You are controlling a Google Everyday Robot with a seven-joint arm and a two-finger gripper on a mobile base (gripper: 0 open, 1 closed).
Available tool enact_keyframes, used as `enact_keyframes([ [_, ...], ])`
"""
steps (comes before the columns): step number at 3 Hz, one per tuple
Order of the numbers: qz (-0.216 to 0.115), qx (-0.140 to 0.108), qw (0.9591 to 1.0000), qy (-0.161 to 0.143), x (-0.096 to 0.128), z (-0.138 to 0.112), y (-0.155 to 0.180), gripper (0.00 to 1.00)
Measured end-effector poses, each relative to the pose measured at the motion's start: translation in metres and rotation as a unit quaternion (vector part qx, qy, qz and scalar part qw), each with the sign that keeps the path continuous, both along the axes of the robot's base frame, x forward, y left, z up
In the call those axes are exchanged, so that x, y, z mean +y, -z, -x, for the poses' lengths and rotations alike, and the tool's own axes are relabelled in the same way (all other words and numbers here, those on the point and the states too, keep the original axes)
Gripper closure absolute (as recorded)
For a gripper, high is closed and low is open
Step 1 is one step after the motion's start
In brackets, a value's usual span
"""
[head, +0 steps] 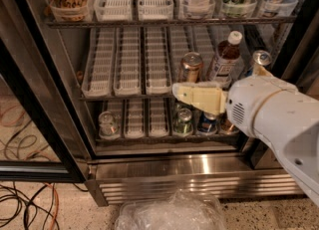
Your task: Pick green can from top shelf of fridge
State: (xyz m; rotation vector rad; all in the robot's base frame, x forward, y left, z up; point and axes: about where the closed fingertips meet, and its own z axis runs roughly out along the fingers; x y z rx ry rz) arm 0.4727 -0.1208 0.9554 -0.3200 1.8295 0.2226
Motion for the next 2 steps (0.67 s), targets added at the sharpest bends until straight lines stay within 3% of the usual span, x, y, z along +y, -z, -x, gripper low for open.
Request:
enact_keyframes([
  [1,0.009,-0.050,0.9975,0.048,-0.0080,-0.0265,-0.0249,0.00],
  [2,0.011,-0.060,0.9957,0.070,-0.0029,-0.0313,-0.0300,0.00],
])
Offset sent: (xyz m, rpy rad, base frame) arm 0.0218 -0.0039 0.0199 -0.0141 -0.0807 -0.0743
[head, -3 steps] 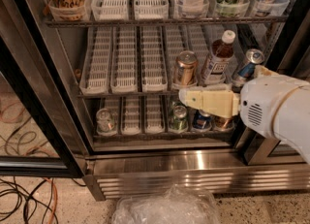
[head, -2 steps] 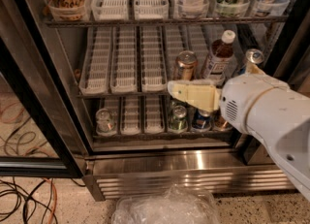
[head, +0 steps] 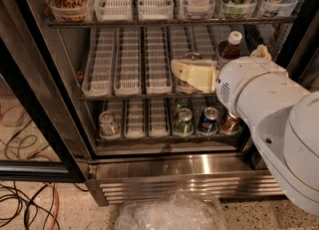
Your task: Pick green can from top shelf of fridge
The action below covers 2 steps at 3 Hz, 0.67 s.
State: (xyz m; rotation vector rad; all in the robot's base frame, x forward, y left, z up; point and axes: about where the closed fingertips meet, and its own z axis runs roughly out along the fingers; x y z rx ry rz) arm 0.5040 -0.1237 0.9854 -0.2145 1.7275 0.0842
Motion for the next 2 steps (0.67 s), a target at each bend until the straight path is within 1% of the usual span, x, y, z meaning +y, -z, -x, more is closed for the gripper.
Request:
enact_keyframes([
  [1,0.000,0.000,1.0000,0.000,0.000,0.000,0.000,0.00],
  [2,-0.008,-0.021,0.9993,0.030,-0.012,-0.009,-0.012,0.00],
])
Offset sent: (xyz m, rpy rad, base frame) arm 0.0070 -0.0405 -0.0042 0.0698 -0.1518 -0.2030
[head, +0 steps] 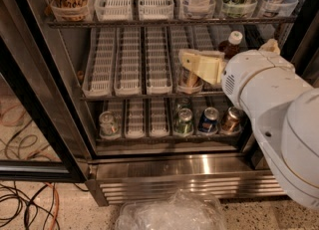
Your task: Pick green can from top shelf of fridge
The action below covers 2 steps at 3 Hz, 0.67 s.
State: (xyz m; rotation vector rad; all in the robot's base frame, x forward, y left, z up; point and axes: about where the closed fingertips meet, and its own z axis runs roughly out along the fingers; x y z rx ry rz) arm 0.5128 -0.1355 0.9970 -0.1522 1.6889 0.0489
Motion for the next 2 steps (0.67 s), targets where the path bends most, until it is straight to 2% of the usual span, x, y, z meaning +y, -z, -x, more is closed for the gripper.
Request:
enact_keyframes([
  [1,-0.002,-0.031,0.9981,0.053,-0.037,-0.005,-0.008,0.00],
  [2,0.009,-0.052,0.9939,0.097,-0.071,0.000,-0.008,0.00],
])
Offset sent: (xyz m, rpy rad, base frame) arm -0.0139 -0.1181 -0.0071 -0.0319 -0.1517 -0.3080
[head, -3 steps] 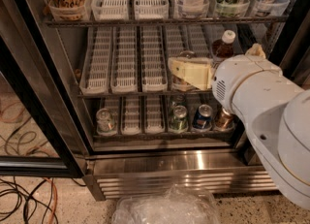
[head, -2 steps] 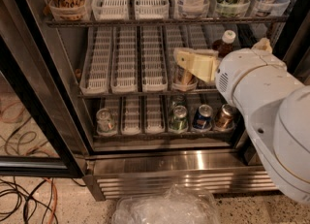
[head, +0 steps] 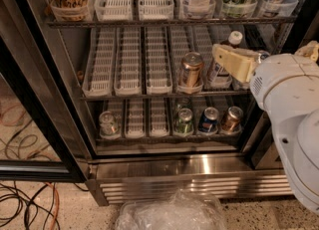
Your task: Pick green can from top shelf of fridge
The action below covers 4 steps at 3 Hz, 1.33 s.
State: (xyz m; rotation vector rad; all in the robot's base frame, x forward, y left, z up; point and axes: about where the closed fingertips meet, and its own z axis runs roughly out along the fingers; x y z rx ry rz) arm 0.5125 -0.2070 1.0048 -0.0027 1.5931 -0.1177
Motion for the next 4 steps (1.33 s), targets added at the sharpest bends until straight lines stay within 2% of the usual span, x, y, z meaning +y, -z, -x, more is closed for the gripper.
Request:
enact_keyframes([
  [1,0.011,-0.008,0.9999,0.006,-0.008,0.003,0.001,0.00],
  [2,0.033,-0.028,0.9991,-0.005,0.004,-0.006,-0.015,0.00],
  [4,0.029,-0.035,0.9989,-0.009,0.008,-0.005,-0.015,0.00],
])
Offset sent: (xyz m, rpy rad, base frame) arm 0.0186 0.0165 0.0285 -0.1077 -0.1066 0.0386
